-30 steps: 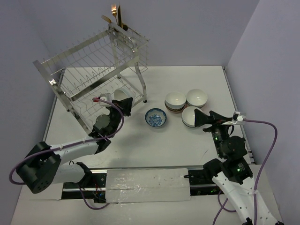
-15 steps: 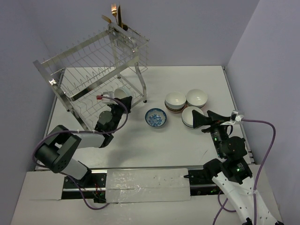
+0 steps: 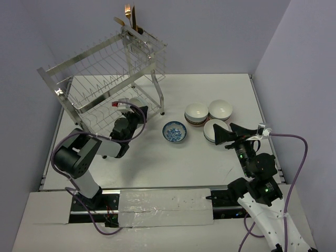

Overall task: Load the bowls into the dish rack
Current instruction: Insert the bowl into the dish rack.

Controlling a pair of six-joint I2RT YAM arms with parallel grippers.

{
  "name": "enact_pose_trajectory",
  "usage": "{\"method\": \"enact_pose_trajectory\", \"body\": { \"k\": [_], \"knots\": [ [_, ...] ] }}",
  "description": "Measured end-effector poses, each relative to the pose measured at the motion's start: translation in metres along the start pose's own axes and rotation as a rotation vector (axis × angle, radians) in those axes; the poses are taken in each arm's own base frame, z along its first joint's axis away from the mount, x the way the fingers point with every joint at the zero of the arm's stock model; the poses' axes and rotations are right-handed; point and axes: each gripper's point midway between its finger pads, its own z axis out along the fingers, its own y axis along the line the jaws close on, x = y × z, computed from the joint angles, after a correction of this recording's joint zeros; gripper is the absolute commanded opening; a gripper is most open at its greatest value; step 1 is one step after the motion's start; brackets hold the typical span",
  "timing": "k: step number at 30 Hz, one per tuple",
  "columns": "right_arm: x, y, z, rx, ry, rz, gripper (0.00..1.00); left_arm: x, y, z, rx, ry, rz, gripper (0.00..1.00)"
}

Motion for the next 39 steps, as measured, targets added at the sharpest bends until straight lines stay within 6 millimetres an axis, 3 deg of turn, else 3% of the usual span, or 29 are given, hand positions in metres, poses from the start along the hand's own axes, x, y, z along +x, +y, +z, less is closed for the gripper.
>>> {"method": "enact_pose_trajectory", "body": {
  "k": [10,20,39],
  "knots": [
    [0.004,0.008,-0.001,-0.049,0.018,-0.009,0.99,-0.001,0.025,0.026,-0.022,-0.019,-0.001,0.0],
    [0.002,0.016,-0.003,-0.098,0.014,-0.013,0.98,-0.006,0.025,0.041,0.017,-0.02,0.003,0.0],
    [0.011,0.029,-0.005,-0.176,0.046,-0.031,0.97,-0.023,0.053,0.08,0.051,-0.033,-0.002,0.0]
  ]
}}
